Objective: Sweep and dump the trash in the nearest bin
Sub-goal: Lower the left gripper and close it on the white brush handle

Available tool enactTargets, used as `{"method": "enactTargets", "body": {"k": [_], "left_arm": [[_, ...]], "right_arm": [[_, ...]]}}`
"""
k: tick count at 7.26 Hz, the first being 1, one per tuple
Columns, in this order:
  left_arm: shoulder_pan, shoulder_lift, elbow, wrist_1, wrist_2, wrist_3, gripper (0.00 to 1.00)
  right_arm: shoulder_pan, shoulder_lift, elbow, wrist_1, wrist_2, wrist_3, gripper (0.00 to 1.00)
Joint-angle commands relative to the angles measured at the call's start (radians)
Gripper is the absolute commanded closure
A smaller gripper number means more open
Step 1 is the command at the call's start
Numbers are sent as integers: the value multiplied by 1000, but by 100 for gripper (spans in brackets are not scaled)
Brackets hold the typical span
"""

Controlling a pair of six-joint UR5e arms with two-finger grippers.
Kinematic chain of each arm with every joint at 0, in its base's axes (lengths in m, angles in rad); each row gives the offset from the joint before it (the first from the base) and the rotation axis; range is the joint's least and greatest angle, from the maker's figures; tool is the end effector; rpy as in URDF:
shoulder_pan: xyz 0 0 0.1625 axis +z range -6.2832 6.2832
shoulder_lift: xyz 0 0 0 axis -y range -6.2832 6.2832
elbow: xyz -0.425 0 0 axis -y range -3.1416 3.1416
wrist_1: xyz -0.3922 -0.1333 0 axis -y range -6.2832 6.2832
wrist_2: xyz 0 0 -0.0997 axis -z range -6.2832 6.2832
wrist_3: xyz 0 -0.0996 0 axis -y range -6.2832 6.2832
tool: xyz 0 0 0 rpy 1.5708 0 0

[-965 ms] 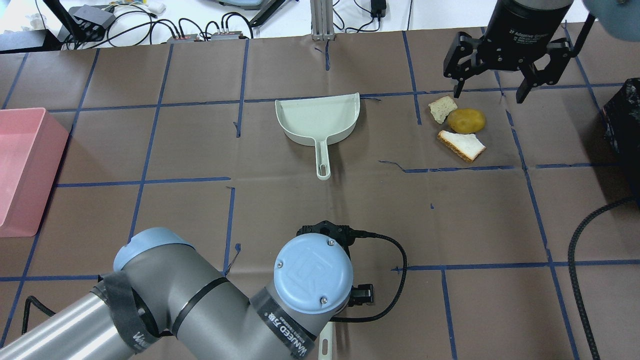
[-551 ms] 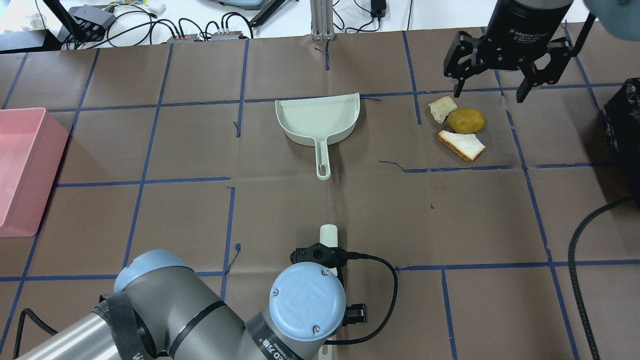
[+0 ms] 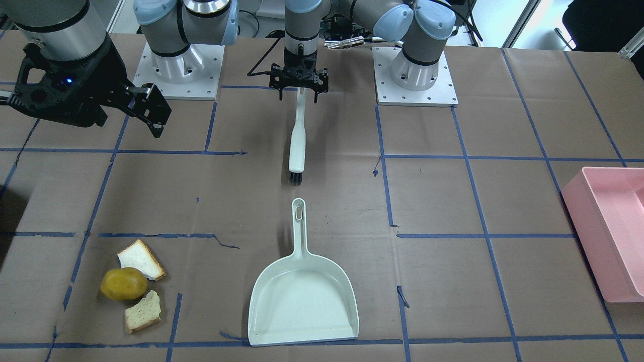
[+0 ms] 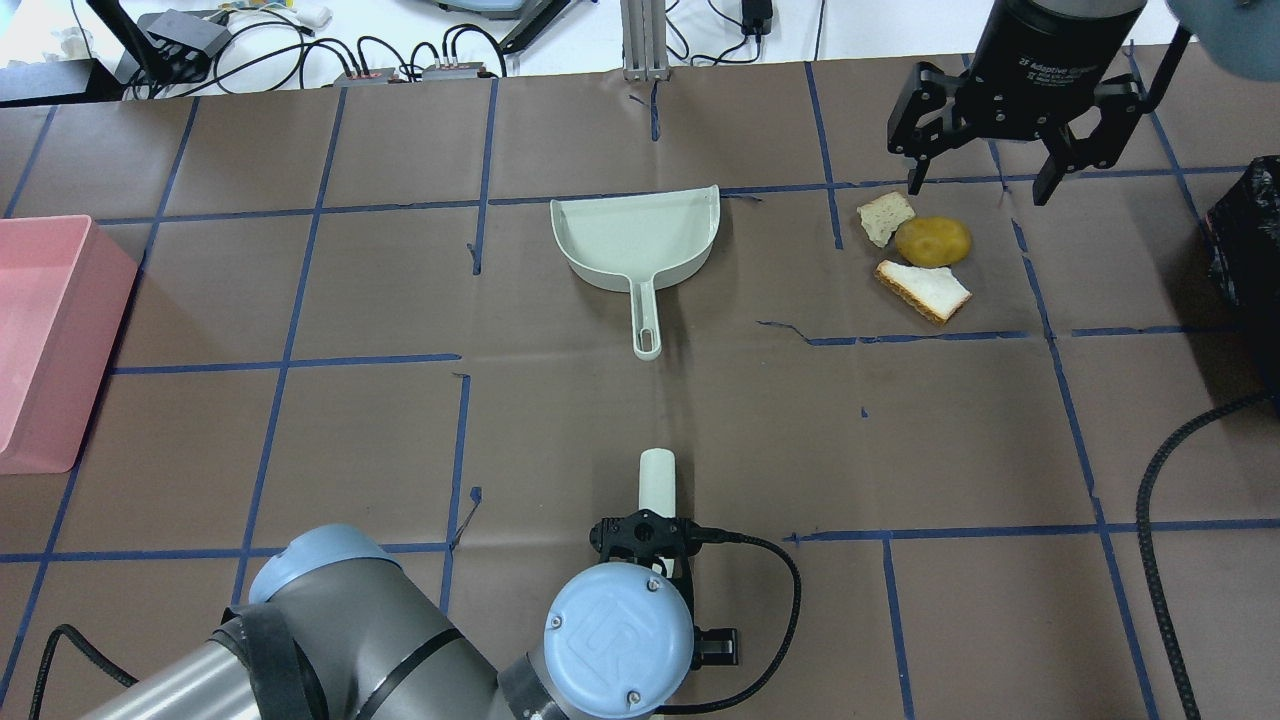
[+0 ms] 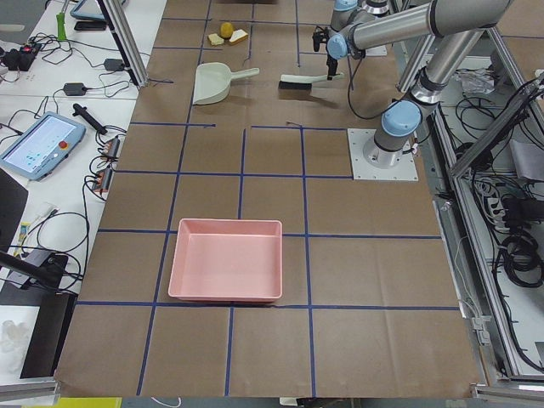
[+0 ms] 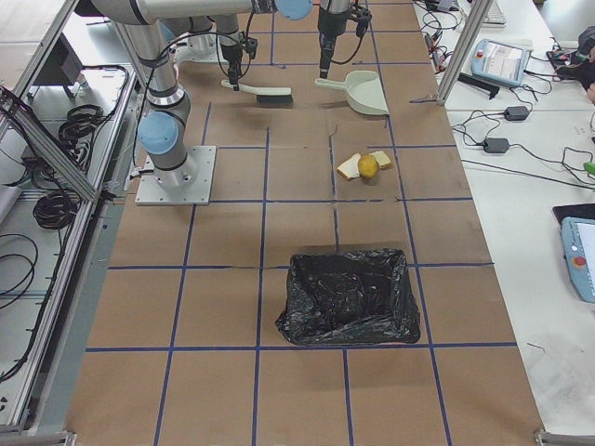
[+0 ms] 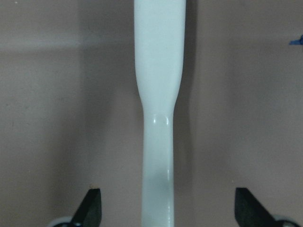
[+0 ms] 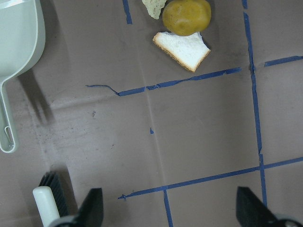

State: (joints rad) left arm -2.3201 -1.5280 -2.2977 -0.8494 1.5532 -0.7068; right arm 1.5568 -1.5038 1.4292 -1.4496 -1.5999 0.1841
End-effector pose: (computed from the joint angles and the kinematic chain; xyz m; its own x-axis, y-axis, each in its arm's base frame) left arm -0.3639 -0.1929 0.2434 -0.9984 0.0431 0.0376 0.0425 0.9990 -0.0169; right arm 0.1232 -0.5163 0.5117 -0.9800 0.1953 0.0371 0.1967 0.9796 0.0405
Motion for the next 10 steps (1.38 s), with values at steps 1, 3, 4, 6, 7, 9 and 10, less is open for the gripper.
{"method": "enactTargets", "body": {"k": [1, 3, 4, 6, 7, 9, 10], "left_arm": [[-2, -3, -14, 9, 2, 1, 6], [-2, 0, -37, 24, 2, 1, 8], [-2, -1, -46, 32, 2, 1, 9], [-2, 0, -60, 52, 1, 1, 20], [-2, -1, -55, 61, -2, -2, 33], [-4, 2, -55, 61, -2, -25, 66], [-4, 2, -57, 56, -4, -34, 74]], "right_arm": [[-1, 0, -1, 0, 1, 0, 0], [-1, 0, -3, 0, 1, 0, 0], [-1, 0, -3, 0, 1, 0, 0], [0, 0, -3, 0, 1, 0, 0], [0, 0, -4, -2, 1, 0, 0], [0, 2, -6, -2, 1, 0, 0], [0, 2, -6, -2, 1, 0, 0]]}}
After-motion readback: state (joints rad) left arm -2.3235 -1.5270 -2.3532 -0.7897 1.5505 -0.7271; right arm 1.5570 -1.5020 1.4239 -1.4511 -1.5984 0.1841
